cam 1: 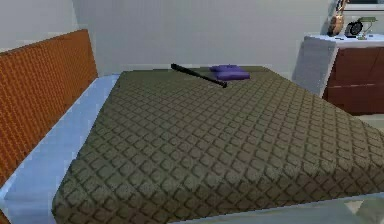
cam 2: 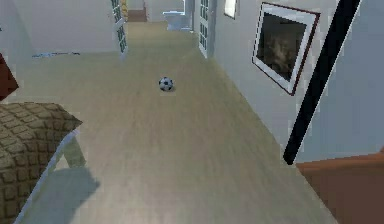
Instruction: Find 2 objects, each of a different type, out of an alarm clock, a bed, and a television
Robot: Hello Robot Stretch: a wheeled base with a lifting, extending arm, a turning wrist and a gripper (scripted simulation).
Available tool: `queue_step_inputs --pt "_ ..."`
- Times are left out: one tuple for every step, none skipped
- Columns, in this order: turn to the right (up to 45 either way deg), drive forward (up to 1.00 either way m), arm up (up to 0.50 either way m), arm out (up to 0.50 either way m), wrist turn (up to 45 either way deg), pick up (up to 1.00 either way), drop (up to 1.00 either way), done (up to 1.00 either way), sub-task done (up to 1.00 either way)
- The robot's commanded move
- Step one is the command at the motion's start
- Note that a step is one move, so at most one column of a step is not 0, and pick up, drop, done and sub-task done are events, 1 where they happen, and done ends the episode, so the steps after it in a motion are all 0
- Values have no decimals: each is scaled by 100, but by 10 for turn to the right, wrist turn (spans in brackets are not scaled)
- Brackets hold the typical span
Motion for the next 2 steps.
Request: queue_step_inputs --pt "450 0 0 0 0 0 0 0 0" --pt "300 0 0 0 0 0 0 0 0"
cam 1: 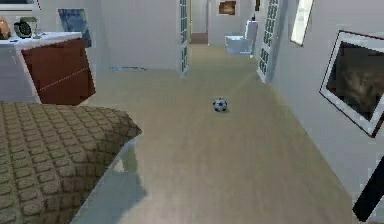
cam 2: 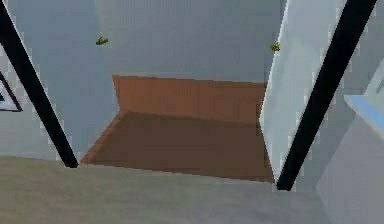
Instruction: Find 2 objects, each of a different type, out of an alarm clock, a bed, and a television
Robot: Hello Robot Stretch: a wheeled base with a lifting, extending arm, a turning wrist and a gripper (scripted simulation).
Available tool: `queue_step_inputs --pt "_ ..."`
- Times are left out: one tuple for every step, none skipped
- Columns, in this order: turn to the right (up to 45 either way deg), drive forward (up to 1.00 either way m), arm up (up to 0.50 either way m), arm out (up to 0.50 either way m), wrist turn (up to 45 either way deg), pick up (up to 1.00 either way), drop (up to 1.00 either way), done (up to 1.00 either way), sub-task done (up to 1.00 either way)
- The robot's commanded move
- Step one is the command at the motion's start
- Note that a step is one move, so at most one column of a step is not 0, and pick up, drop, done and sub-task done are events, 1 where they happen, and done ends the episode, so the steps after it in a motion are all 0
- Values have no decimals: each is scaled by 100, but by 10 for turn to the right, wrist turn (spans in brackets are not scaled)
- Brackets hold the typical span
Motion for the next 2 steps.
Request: queue_step_inputs --pt "0 100 0 0 0 0 0 0 0" --pt "30 0 0 0 0 0 0 0 0"
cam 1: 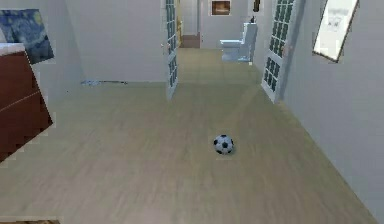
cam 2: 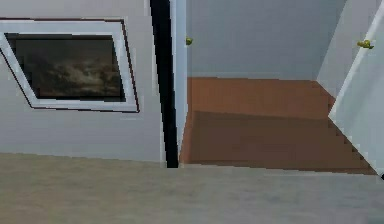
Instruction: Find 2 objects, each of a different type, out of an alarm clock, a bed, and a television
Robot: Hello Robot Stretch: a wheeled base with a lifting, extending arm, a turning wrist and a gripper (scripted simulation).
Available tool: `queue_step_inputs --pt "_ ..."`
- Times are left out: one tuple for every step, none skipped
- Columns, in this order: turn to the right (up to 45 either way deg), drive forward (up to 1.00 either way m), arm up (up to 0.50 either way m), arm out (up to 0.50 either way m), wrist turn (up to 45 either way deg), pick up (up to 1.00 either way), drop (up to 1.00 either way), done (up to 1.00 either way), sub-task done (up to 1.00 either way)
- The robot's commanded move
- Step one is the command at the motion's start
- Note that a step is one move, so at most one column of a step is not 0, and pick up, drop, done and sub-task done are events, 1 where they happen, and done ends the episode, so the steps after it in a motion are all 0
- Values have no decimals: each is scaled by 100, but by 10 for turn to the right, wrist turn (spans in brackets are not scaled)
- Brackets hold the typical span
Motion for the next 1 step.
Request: queue_step_inputs --pt "450 0 0 0 0 0 0 0 0"
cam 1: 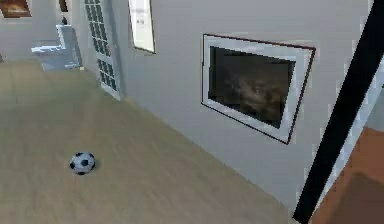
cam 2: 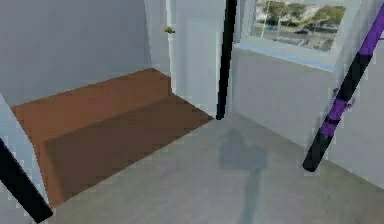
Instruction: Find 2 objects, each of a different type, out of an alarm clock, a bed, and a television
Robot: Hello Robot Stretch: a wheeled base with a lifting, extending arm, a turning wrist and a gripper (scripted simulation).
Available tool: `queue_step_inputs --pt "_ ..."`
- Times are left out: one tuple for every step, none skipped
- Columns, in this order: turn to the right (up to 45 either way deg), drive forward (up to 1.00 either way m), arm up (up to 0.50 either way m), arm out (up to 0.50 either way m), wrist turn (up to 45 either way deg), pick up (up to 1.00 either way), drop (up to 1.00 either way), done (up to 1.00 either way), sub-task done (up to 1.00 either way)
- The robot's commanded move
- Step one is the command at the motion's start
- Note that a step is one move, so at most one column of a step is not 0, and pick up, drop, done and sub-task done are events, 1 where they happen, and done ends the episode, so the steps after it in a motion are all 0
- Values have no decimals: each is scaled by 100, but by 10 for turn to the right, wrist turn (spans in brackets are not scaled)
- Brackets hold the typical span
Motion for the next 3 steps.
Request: queue_step_inputs --pt "450 0 0 0 0 0 0 0 0" --pt "30 0 0 0 0 0 0 0 0" --pt "0 10 0 0 0 0 0 0 0"
